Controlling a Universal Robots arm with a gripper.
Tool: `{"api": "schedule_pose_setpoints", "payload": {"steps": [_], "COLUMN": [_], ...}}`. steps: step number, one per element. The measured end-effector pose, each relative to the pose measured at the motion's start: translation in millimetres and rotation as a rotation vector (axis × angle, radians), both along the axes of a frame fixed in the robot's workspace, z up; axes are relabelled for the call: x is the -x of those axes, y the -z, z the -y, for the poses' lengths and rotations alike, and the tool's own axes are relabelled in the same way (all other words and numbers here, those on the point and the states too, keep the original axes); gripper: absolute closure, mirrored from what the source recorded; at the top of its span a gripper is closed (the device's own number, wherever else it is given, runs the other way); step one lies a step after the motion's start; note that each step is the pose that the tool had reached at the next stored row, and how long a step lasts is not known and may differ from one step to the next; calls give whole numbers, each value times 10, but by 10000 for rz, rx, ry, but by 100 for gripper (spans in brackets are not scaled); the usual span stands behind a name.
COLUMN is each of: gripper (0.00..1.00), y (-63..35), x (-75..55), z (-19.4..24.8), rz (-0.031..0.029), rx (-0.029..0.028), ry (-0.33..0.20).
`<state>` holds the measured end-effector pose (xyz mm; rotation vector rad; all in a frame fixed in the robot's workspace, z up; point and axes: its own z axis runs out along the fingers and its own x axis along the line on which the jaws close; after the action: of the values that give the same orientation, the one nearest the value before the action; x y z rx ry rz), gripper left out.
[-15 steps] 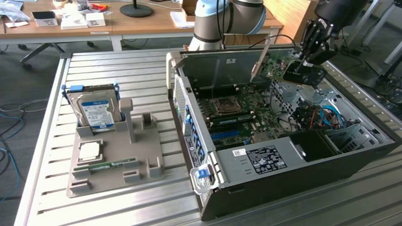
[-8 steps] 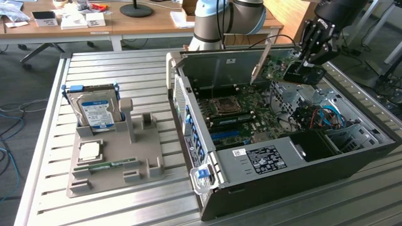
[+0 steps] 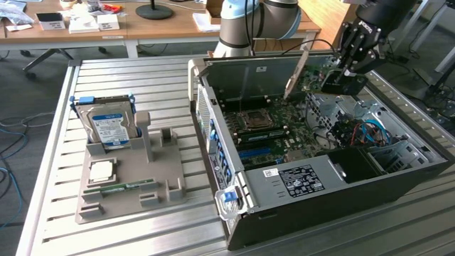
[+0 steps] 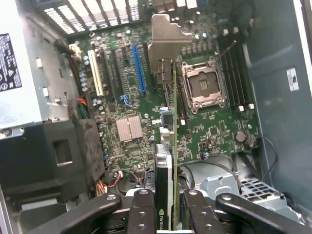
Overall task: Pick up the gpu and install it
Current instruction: 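Insert the gpu into the slot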
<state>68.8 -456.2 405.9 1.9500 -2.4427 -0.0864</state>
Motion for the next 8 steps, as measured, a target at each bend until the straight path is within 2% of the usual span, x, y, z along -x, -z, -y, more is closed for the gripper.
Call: {"api": "schedule_pose_setpoints", "payload": {"steps": [5, 8], "gripper": [73, 73], "y": [3, 4], "x": [2, 2], "z": [0, 0], "rz": [1, 0], "rx": [1, 8], "ry": [-612, -647]}}
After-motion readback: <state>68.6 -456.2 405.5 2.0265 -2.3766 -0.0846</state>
